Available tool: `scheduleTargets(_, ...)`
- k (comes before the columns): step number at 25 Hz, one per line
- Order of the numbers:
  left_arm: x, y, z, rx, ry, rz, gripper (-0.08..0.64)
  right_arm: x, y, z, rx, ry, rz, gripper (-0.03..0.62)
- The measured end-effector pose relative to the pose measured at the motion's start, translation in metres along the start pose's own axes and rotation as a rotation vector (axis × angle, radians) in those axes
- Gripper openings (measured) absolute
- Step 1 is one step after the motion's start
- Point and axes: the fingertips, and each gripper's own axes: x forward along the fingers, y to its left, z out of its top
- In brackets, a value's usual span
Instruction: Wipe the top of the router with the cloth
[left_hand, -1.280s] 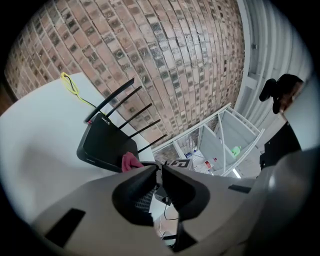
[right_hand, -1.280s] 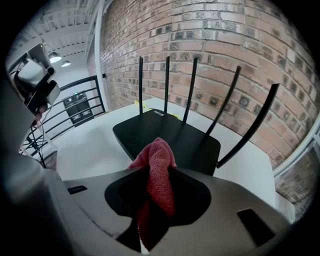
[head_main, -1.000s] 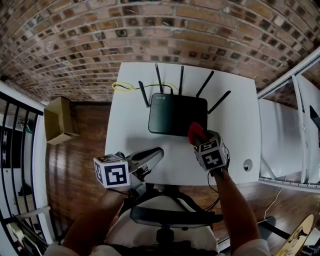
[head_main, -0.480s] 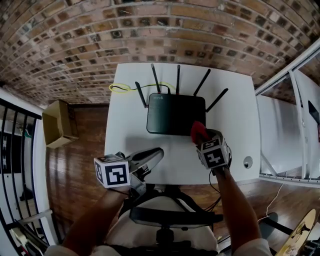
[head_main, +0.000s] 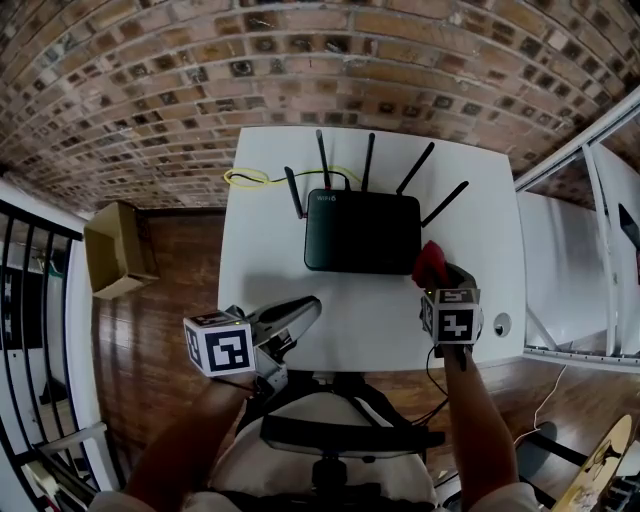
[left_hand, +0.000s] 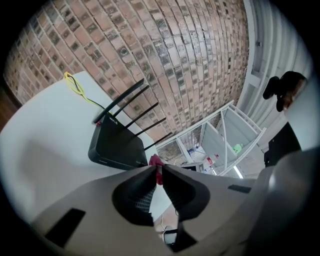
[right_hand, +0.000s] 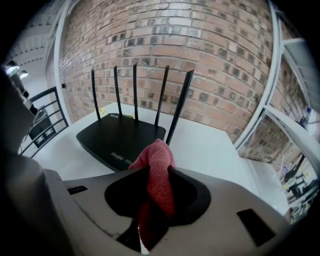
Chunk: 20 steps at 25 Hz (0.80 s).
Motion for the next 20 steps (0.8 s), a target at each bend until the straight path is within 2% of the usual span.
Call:
scheduleTargets(3, -0.01, 0.009, 0.006, -0.004, -0.001, 0.008, 0.043, -0.009, 0.018, 0.009, 0.147, -0.059, 0.062, 0.126)
scheduleTargets(6, -0.02, 0.015, 0.014, -0.002, 0.004, 0.005, 0.043, -0.016, 0.061, 0.023, 0.277, -0.106, 0.194, 0.126)
scheduleTargets(9, -0.031, 0.022, 0.022, 0.007, 0.022, 0.014, 0.043, -0.019, 0.108, 0.037, 0.367, -0.122, 0.308, 0.126)
scheduleTargets(12, -0.041, 0.029, 0.031, 0.018, 0.017, -0.007, 0.043, -0.015, 0.153, 0.038, 0.406, -0.1, 0.392, 0.126)
scheduleTargets(20, -0.069, 0.048, 0.046, 0.0, 0.021, -0.009, 0.043, -0.002, 0.265, 0.03, 0.416, -0.002, 0.57, 0.126)
